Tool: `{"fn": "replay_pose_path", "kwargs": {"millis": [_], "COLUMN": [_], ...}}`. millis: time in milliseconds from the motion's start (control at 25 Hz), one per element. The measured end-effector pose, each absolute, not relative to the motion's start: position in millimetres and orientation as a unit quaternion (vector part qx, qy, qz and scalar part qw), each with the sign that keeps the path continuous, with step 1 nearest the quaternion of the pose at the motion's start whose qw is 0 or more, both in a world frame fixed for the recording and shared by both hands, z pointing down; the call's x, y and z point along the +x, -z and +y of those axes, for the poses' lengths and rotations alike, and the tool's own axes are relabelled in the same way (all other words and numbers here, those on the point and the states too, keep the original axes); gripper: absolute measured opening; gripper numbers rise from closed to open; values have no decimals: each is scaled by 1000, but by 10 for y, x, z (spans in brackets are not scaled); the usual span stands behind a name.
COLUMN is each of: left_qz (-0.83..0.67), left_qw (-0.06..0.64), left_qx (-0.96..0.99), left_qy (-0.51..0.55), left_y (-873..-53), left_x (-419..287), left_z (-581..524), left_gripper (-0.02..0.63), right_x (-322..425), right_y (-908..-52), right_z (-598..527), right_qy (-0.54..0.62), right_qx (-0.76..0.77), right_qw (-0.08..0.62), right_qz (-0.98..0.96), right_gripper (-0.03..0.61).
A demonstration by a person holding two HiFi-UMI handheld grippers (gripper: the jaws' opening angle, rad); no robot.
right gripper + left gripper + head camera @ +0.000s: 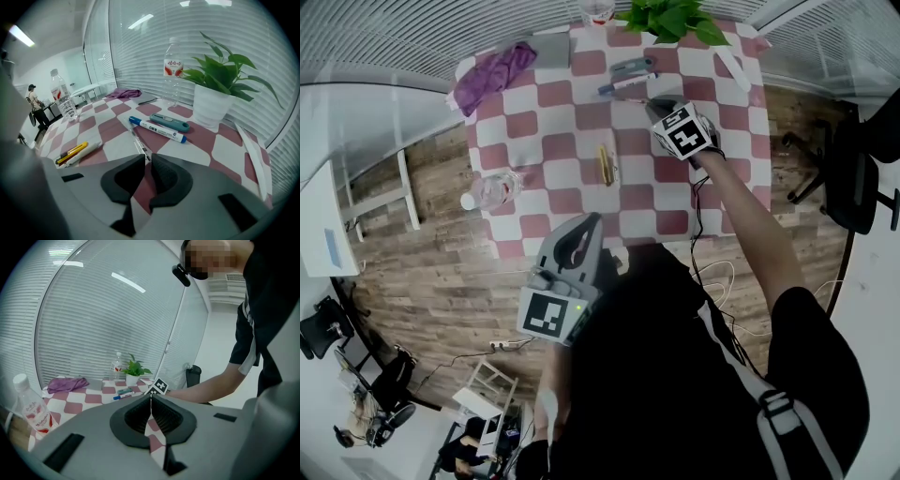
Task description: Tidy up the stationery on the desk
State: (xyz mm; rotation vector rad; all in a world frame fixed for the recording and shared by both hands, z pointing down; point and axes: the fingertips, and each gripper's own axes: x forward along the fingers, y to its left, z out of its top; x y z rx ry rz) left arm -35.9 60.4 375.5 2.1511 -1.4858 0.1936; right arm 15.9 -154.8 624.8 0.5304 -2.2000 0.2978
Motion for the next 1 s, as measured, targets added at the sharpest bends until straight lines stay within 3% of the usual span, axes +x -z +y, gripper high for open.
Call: {"fn": "replay_pose_path", "kwargs": {"millis": [1000], "left_qz": [-468], "left_qw": [232], "left_qx": [850], "left_qy": [-77], "left_y": [-3600], "left_x": [-497], "left_z": [792], "left_gripper": [34], "right_x": [273], "right_y": [-6156], "right_z": [-557], "right_qy": [-183], "right_qx": [302], "right_qw": [412], "right_qz": [-840], "right_gripper": [32]}}
